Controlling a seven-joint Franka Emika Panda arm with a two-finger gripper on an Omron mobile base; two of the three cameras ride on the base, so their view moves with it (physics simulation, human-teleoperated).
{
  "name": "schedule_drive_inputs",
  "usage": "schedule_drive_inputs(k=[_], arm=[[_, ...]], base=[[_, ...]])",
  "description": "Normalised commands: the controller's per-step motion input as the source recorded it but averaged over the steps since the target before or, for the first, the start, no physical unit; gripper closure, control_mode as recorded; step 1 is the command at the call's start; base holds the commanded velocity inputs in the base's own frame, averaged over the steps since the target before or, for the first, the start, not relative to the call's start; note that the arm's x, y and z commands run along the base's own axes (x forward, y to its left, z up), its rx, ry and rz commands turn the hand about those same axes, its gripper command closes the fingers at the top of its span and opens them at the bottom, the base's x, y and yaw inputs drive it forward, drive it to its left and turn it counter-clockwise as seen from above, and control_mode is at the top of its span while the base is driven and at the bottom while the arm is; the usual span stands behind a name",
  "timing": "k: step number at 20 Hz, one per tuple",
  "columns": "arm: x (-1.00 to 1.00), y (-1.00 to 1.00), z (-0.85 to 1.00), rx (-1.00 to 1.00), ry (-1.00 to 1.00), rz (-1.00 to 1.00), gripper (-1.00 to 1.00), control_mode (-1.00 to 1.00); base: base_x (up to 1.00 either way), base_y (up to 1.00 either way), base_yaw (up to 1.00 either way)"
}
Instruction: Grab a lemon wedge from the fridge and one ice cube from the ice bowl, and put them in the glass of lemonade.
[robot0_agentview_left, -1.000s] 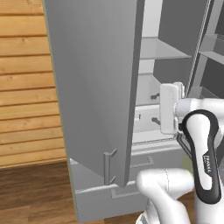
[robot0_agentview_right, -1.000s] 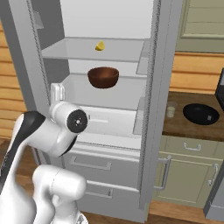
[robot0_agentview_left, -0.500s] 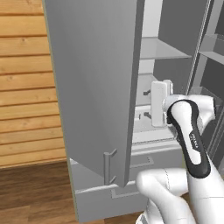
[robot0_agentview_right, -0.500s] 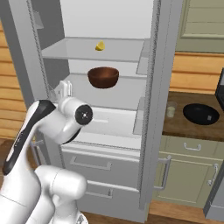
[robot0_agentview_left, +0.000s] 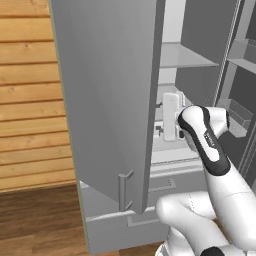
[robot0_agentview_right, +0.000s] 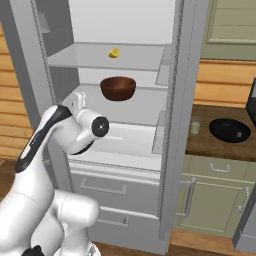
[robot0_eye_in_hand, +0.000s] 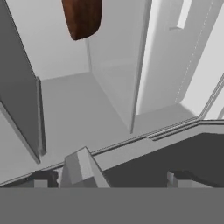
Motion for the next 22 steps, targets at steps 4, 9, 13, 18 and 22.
schedule_drive_inputs(k=[4, 9, 13, 18, 22], arm=[[0.21, 0.62, -0.06, 0.0, 0.0, 0.07, -1.0, -1.0], [0.13, 0.63, -0.14, 0.0, 0.0, 0.13, -1.0, -1.0], [-0.03, 0.92, -0.33, 0.0, 0.01, 0.23, -1.0, -1.0], [-0.65, 1.0, -0.42, -0.04, 0.0, 0.3, -1.0, -1.0], [-0.87, 1.0, -0.12, -0.1, 0.0, 0.39, -1.0, -1.0]], base=[[0.0, 0.0, 0.0], [0.0, 0.0, 0.0], [0.0, 0.0, 0.0], [0.0, 0.0, 0.0], [0.0, 0.0, 0.0]])
